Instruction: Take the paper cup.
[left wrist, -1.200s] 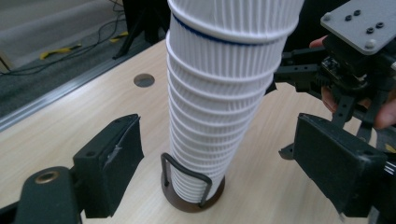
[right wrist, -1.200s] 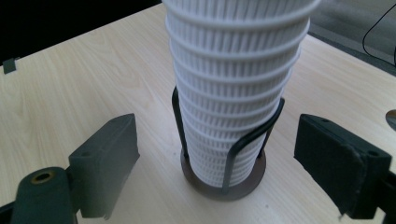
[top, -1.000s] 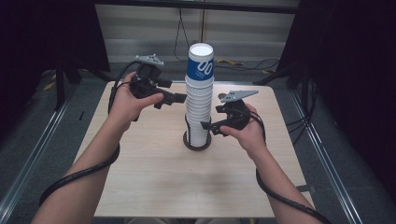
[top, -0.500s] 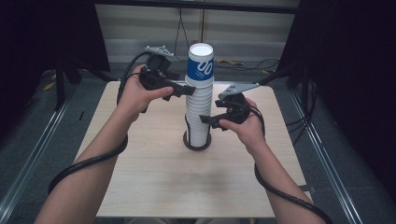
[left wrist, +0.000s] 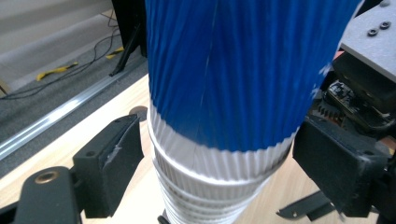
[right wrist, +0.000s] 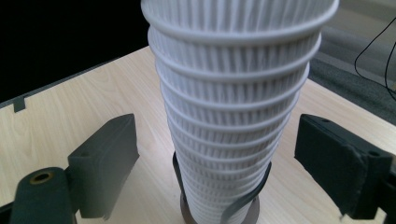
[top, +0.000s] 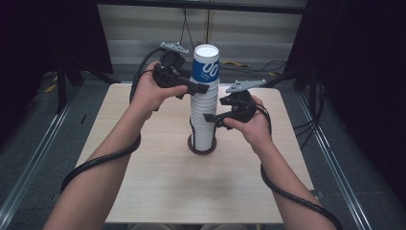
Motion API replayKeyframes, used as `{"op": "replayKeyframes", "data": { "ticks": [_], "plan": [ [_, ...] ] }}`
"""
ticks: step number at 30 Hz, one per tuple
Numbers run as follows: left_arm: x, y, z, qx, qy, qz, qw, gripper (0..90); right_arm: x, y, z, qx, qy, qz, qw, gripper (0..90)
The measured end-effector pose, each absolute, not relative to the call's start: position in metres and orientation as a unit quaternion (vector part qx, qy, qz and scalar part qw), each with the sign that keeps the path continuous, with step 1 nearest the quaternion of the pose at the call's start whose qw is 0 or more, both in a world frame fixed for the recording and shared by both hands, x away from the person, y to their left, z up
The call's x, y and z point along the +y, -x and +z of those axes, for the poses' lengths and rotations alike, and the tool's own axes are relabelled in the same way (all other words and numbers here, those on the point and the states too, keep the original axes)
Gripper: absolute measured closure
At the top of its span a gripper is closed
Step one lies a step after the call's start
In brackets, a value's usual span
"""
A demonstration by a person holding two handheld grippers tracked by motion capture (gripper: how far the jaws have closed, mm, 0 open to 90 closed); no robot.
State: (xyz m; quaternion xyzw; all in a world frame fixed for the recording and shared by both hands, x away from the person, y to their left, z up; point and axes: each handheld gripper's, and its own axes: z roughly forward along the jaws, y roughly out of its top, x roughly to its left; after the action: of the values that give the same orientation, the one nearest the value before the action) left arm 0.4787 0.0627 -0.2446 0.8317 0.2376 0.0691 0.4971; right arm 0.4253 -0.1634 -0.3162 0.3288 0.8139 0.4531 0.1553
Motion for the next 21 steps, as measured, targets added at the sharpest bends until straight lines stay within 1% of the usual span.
{"op": "replayKeyframes", "data": {
  "ticks": [13, 18, 21],
  "plan": [
    [0.058, -0.479, -0.244, 0.237, -0.831, 0.075, 0.497, 17.6, -0.159, -0.428, -0.301, 0.797, -0.332, 0.476, 0.166, 11.4],
    [0.057, -0.476, -0.242, 0.227, -0.836, 0.088, 0.492, 18.7, -0.156, -0.428, -0.297, 0.796, -0.330, 0.478, 0.172, 11.2],
    [0.057, -0.475, -0.241, 0.228, -0.837, 0.083, 0.491, 19.1, -0.156, -0.429, -0.297, 0.792, -0.333, 0.482, 0.172, 11.2]
  ]
}}
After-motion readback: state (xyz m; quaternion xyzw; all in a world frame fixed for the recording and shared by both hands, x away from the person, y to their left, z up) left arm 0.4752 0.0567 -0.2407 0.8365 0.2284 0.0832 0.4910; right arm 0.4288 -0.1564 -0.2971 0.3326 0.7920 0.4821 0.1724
